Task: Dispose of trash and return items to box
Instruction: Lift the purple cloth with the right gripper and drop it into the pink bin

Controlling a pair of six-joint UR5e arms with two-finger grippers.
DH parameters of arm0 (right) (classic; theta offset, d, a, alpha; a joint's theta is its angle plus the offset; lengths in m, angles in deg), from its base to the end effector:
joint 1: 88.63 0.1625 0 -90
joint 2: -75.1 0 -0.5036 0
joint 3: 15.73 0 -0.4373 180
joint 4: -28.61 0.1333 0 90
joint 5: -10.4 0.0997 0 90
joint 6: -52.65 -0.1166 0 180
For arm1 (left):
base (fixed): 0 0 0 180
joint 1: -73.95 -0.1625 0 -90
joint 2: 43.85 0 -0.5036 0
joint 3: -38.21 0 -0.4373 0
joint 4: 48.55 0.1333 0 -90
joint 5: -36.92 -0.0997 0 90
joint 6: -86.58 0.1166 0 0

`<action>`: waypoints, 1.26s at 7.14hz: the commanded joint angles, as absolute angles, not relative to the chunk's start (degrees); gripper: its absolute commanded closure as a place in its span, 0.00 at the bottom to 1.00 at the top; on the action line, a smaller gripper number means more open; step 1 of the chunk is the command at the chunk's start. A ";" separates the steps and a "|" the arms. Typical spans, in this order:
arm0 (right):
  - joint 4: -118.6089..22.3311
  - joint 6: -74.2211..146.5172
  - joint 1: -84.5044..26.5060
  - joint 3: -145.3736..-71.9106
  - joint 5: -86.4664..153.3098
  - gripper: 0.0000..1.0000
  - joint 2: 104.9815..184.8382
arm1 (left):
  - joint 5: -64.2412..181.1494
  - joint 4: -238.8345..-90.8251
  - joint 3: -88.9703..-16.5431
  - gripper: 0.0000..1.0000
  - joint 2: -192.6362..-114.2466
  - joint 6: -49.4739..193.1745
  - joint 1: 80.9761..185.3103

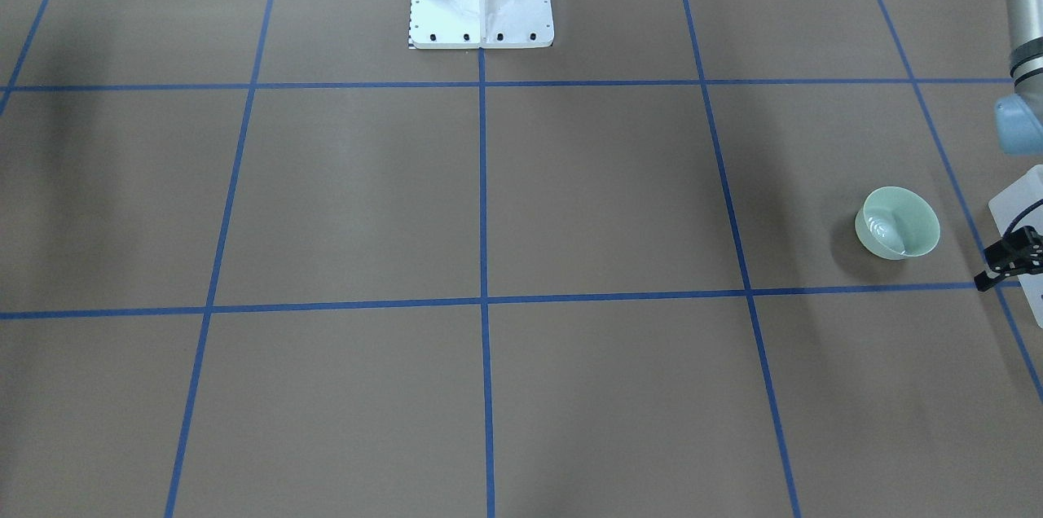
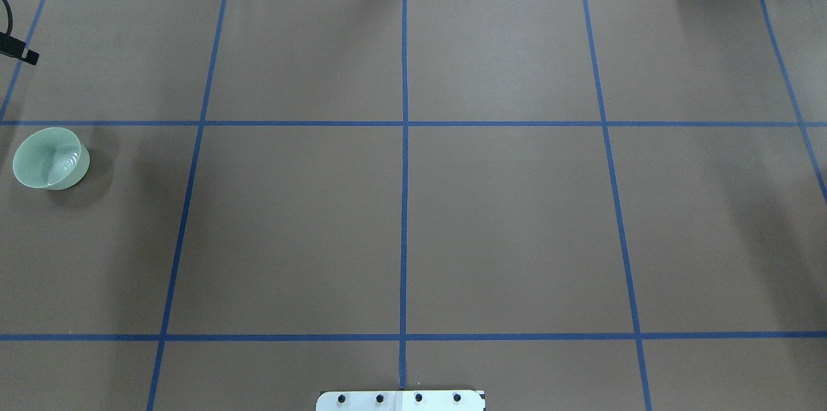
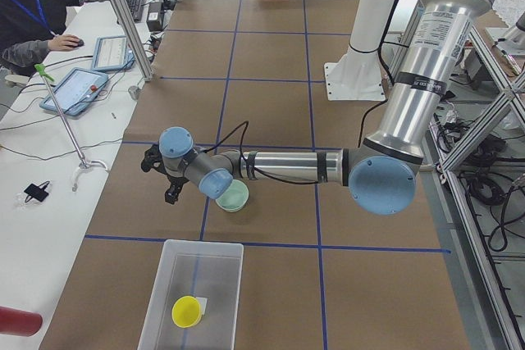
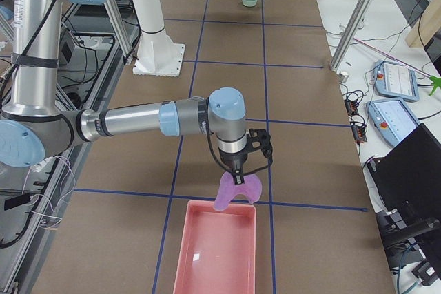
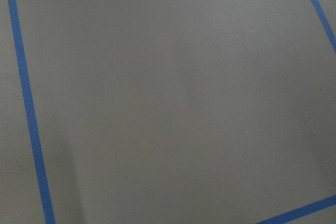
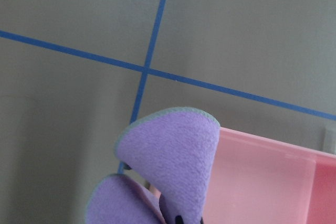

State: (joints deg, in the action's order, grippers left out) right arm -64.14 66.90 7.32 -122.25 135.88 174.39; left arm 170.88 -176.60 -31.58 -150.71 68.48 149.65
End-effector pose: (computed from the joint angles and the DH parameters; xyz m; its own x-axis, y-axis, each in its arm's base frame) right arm 0.1129 -0.4501 0.6913 0.8150 -0.2060 0.5416 0.1004 0.9707 0.2181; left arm 0.1252 -0.7032 0.6823 0.6333 0.2855 -0.7193 -0.0066 0.9315 0.3638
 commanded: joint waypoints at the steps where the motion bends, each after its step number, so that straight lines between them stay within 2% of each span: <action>1: -63.85 79.49 14.88 -113.24 137.58 1.00 174.68 | 169.72 -176.69 -31.57 0.02 -150.81 68.48 148.83; 2: -63.77 83.37 16.04 -111.64 137.14 0.62 174.86 | 169.64 -176.69 -31.49 0.02 -150.72 68.48 148.74; 3: -63.68 84.98 16.05 -111.62 136.18 0.01 175.47 | 169.64 -176.78 -31.48 0.02 -150.72 68.65 148.74; 5: -63.76 82.82 16.05 -111.97 136.52 0.00 173.91 | 169.20 -176.87 -31.40 0.02 -150.37 68.83 148.74; 6: -63.68 74.01 15.70 -112.85 136.87 0.00 171.19 | 167.20 -176.87 -31.22 0.02 -150.20 68.57 148.57; 9: -63.77 58.03 6.48 -119.87 137.14 0.00 169.06 | 163.83 -186.66 -26.48 0.02 -147.40 66.99 145.67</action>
State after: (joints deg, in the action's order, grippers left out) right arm -63.79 62.80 9.47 -117.59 137.07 169.55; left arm 164.22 -181.43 -28.18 -149.10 68.02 146.65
